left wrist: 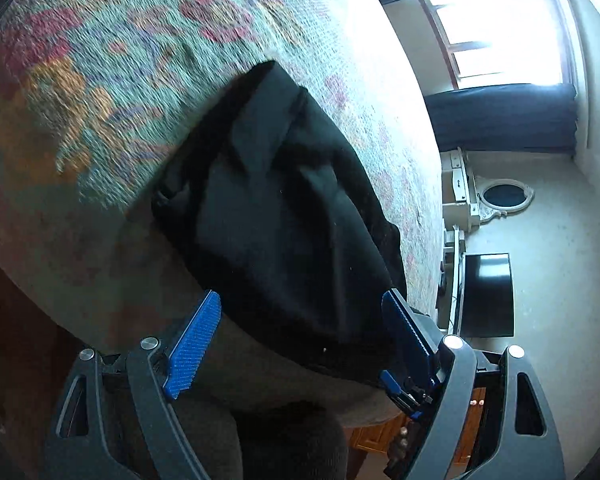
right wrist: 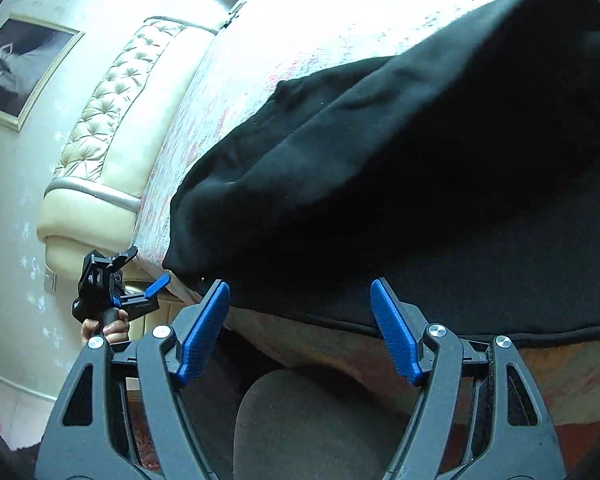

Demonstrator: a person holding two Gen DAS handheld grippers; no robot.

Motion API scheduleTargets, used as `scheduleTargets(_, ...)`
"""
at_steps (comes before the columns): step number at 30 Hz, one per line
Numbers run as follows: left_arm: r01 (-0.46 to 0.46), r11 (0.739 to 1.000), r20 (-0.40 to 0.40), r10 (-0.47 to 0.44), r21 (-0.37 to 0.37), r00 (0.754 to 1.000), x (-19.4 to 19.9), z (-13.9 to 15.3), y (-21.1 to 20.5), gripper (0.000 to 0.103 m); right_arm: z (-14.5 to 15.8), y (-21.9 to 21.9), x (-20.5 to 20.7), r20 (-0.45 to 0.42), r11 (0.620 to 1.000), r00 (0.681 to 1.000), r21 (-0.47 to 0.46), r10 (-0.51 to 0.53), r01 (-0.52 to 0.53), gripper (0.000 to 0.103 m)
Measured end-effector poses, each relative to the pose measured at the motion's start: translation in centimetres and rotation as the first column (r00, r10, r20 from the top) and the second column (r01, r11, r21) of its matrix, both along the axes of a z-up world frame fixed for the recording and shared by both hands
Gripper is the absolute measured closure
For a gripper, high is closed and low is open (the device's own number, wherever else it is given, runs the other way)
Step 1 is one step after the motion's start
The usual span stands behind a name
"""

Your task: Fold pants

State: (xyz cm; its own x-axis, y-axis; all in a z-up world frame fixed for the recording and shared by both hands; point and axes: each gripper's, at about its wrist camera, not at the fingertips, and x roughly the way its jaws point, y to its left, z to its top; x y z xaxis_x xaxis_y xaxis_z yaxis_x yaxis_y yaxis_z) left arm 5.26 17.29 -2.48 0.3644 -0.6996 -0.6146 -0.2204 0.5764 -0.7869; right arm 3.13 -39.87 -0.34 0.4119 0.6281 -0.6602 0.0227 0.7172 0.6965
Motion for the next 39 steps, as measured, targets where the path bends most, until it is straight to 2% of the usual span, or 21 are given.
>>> scheduleTargets(4,-0.024,0.998,0.035,0.022,0.053,0.999,0.0,0.8,-0.8,0.022,-0.2,-0.4,0.1,-0.003,1.0,1.0,0.014,-0.013,0.013,0.03)
scheduleTargets(7,-0.034,0.994,-0.004,0.034,0.101,0.999,0.5,0.3,-2.2,0.022,-0.4,-1.0,-0.1,-0.002,1.0,1.0,0.012,-0.023,0.023,0.029)
scheduleTargets(10,-0.074,0.993,-0.053,0.08,0.096,0.995,-0.1,-0.4,-2.8,0.022,-0.4,-1.1,-0.2,-0.001,0.999,1.0,0.017,-0.028,0.028,0.029)
scheduleTargets(13,-0.101,0.988,-0.038,0.106,0.114,0.994,-0.4,-0.1,-2.4,0.022,-0.3,-1.5,0.0,0.008,0.998,0.999,0.028,-0.049,0.049,0.028)
scheduleTargets(17,-0.156,0.98,-0.023,0.16,0.127,0.987,-0.8,-0.6,-1.1,0.022,-0.5,-3.5,0.2,0.01,0.99,0.992,0.07,-0.127,0.126,0.028)
scheduleTargets(19,-0.18,0.972,-0.022,0.185,0.149,0.983,-0.4,-0.6,-1.3,0.029,-0.6,-4.8,0.3,0.012,0.981,0.984,0.08,-0.176,0.175,0.028)
scheduleTargets(21,-0.185,0.957,-0.015,0.193,0.223,0.981,-0.3,-0.3,-1.6,0.05,-0.6,-6.3,0.6,0.013,0.968,0.973,0.099,-0.231,0.229,0.029)
scheduleTargets(23,-0.19,0.941,-0.008,0.2,0.282,0.98,0.0,-0.1,-2.1,0.062,-0.7,-7.3,1.1,0.019,0.957,0.962,0.111,-0.272,0.268,0.029)
scheduleTargets(26,-0.202,0.931,-0.012,0.215,0.303,0.976,0.1,-0.2,-2.1,0.069,-0.6,-8.0,2.4,0.039,0.949,0.953,0.112,-0.299,0.293,0.046)
scheduleTargets(28,-0.195,0.93,-0.013,0.209,0.311,0.978,0.3,-0.4,-1.8,0.07,-0.9,-7.9,3.3,0.048,0.951,0.953,0.1,-0.298,0.292,0.07)
scheduleTargets(31,-0.171,0.928,-0.012,0.186,0.329,0.982,0.8,-0.4,-1.7,0.071,-1.7,-7.5,4.4,0.032,0.954,0.955,0.056,-0.296,0.294,0.085)
scheduleTargets(33,-0.158,0.93,-0.011,0.172,0.331,0.985,1.1,-0.3,-1.7,0.072,-1.7,-7.5,4.1,0.038,0.949,0.949,0.037,-0.313,0.312,0.091)
scheduleTargets(36,-0.193,0.938,-0.03,0.211,0.289,0.977,1.1,-0.1,-1.1,0.078,0.1,-6.7,2.5,0.095,0.95,0.945,0.014,-0.311,0.312,0.093)
scheduleTargets(39,-0.241,0.916,-0.003,0.256,0.321,0.967,0.5,0.2,0.6,0.08,1.7,-6.1,0.5,0.124,0.952,0.944,0.011,-0.305,0.306,0.094)
